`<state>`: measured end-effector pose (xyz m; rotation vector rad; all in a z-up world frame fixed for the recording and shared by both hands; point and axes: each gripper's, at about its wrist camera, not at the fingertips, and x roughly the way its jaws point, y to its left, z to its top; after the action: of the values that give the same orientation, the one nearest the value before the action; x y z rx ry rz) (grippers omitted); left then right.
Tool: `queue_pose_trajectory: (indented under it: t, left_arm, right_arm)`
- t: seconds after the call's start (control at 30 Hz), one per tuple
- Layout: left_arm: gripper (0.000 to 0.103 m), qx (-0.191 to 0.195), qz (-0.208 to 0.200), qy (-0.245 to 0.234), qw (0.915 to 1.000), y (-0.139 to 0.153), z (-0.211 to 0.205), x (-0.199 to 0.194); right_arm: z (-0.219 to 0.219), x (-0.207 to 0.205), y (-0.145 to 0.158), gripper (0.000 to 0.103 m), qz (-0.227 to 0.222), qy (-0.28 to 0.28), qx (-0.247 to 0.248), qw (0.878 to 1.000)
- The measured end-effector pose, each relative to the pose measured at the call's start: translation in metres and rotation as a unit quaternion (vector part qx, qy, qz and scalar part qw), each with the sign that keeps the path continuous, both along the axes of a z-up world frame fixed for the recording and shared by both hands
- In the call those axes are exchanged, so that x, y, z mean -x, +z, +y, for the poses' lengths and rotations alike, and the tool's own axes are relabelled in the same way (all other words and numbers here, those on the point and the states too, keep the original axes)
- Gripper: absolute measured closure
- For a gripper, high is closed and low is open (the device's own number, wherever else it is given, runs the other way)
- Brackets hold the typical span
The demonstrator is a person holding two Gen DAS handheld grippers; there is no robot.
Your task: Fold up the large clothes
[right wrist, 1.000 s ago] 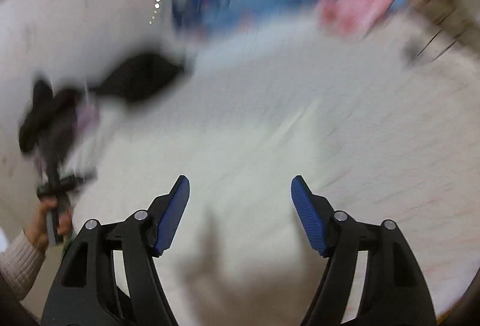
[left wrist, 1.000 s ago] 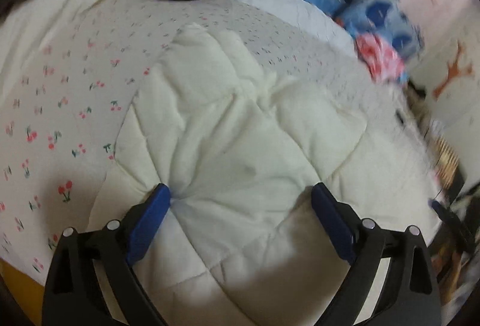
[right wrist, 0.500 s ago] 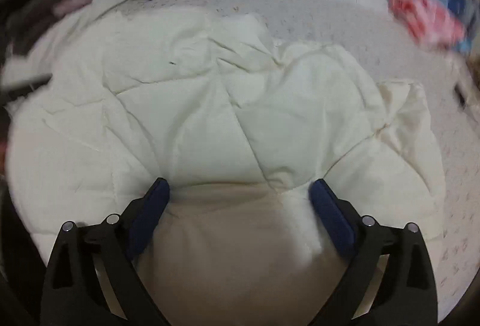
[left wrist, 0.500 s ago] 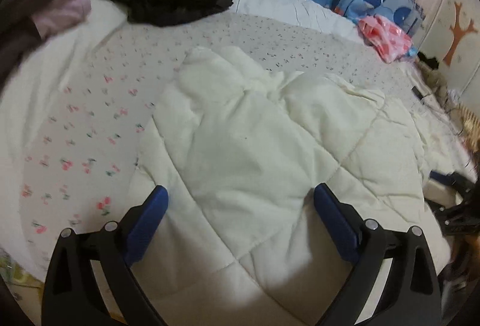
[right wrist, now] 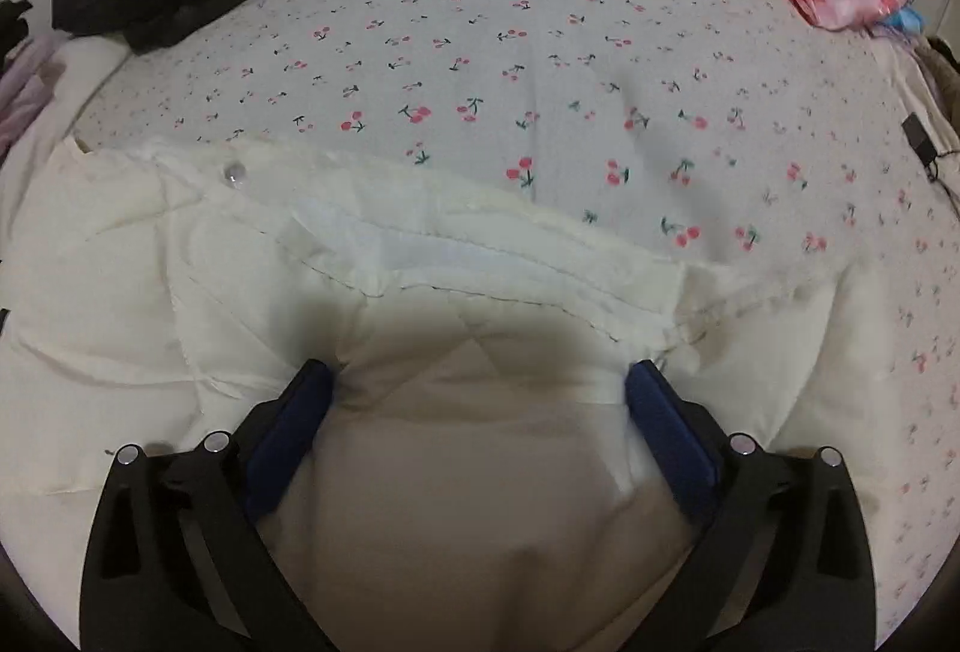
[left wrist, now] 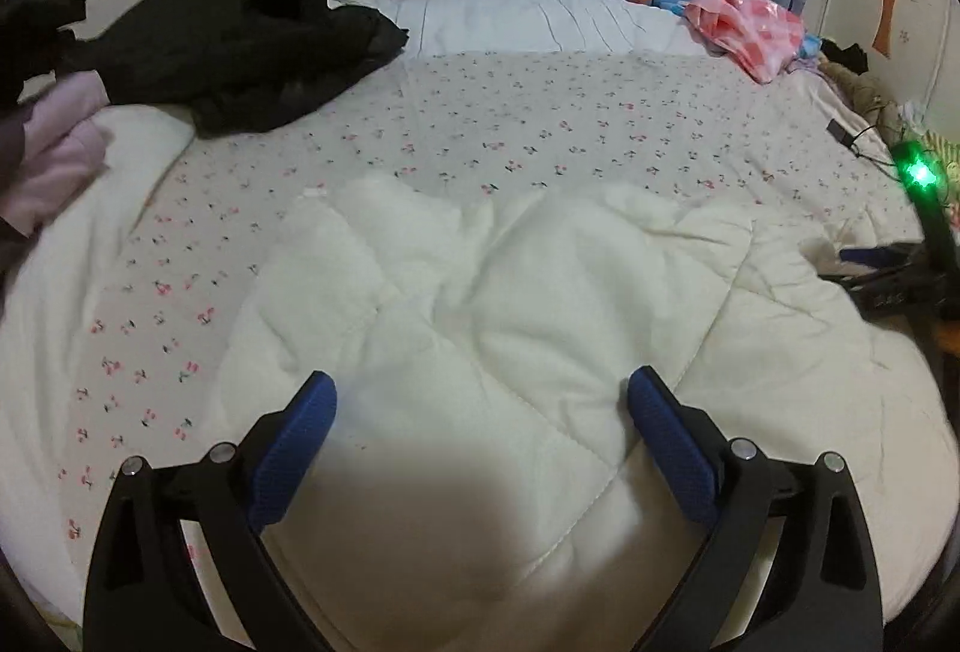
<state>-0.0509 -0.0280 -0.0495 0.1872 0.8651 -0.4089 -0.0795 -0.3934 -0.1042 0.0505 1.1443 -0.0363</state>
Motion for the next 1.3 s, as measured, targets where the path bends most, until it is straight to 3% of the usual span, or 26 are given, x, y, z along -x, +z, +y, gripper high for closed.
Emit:
queue_pose_trajectory:
  t: [0.17, 0.23, 0.27, 0.33, 0.4, 0.43, 0.53, 0.6, 0.63, 0.67, 0.77, 0.87, 0.9, 0.93, 1.0, 1.07, 1.1, 1.17, 1.23, 1.27, 1.3]
  left_arm:
    - [0.009, 0.001, -0.002, -0.001, 1.0, 0.007, 0.007, 0.013]
    - [0.009, 0.016, 0.007, -0.006, 0.9998, 0.01, 0.014, 0.023]
    - [0.009, 0.031, 0.022, -0.005, 0.9993, 0.006, 0.019, 0.027]
    - [0.009, 0.07, 0.061, -0.008, 0.9956, -0.004, 0.039, 0.035]
    - [0.009, 0.088, 0.082, 0.0, 0.9927, -0.002, 0.06, 0.047]
    - [0.009, 0.119, 0.093, 0.004, 0.9886, 0.003, 0.081, 0.058]
    - [0.009, 0.162, 0.109, 0.018, 0.9806, 0.004, 0.12, 0.078]
    - [0.009, 0.202, 0.133, 0.039, 0.9696, -0.002, 0.145, 0.086]
    - [0.009, 0.235, 0.155, 0.056, 0.9578, -0.008, 0.159, 0.09]
    - [0.009, 0.252, 0.165, 0.06, 0.9516, -0.012, 0.165, 0.092]
    - [0.008, 0.3, 0.201, 0.067, 0.93, -0.028, 0.164, 0.094]
    - [0.008, 0.35, 0.243, 0.072, 0.9018, -0.047, 0.15, 0.091]
    - [0.008, 0.364, 0.254, 0.068, 0.8935, -0.047, 0.144, 0.092]
    - [0.008, 0.37, 0.245, 0.067, 0.8937, -0.039, 0.138, 0.096]
    - [0.008, 0.367, 0.211, 0.053, 0.9044, -0.021, 0.13, 0.102]
    - [0.007, 0.388, 0.21, 0.052, 0.8959, -0.021, 0.135, 0.102]
    - [0.007, 0.382, 0.227, 0.064, 0.8935, -0.031, 0.137, 0.097]
    - [0.007, 0.355, 0.26, 0.098, 0.8927, -0.051, 0.14, 0.087]
    - [0.007, 0.368, 0.279, 0.104, 0.8811, -0.061, 0.14, 0.088]
    - [0.007, 0.366, 0.275, 0.098, 0.8837, -0.059, 0.136, 0.09]
    - [0.007, 0.358, 0.264, 0.087, 0.8915, -0.053, 0.127, 0.09]
  right_arm:
    - [0.02, 0.069, 0.063, 0.009, -0.087, 0.029, -0.026, 0.995]
    - [0.032, 0.093, 0.058, 0.009, -0.079, 0.038, -0.025, 0.996]
    - [0.044, 0.1, 0.037, 0.008, -0.041, 0.062, -0.002, 0.997]
    - [0.046, 0.116, 0.037, 0.008, -0.066, 0.086, 0.013, 0.994]
    - [0.025, 0.131, 0.063, 0.008, -0.071, 0.053, -0.067, 0.994]
    - [0.015, 0.143, 0.074, 0.008, -0.086, 0.037, -0.094, 0.991]
    - [-0.015, 0.19, 0.095, 0.008, -0.103, -0.025, -0.105, 0.989]
    - [-0.033, 0.222, 0.089, 0.008, -0.091, -0.069, -0.127, 0.985]
    - [-0.043, 0.239, 0.08, 0.008, -0.077, -0.096, -0.162, 0.979]
    - [-0.052, 0.249, 0.069, 0.008, -0.067, -0.117, -0.191, 0.972]
    - [-0.062, 0.271, 0.041, 0.008, -0.06, -0.155, -0.254, 0.953]
    - [-0.062, 0.27, 0.04, 0.007, -0.067, -0.164, -0.278, 0.944]
    - [-0.064, 0.268, 0.04, 0.008, -0.071, -0.168, -0.275, 0.944]
    - [-0.062, 0.268, 0.047, 0.008, -0.085, -0.165, -0.268, 0.945]
    - [-0.058, 0.271, 0.05, 0.008, -0.092, -0.16, -0.219, 0.958]
    - [-0.047, 0.262, 0.034, 0.008, -0.038, -0.15, -0.129, 0.979]
    - [-0.044, 0.262, 0.03, 0.008, -0.03, -0.147, -0.116, 0.982]
    - [-0.024, 0.263, 0.05, 0.011, -0.071, -0.134, -0.069, 0.986]
    - [0.005, 0.256, 0.08, 0.011, -0.13, -0.087, -0.044, 0.987]
    - [0.024, 0.243, 0.095, 0.011, -0.15, -0.058, -0.031, 0.986]
    - [0.041, 0.226, 0.106, 0.011, -0.162, -0.026, -0.027, 0.986]
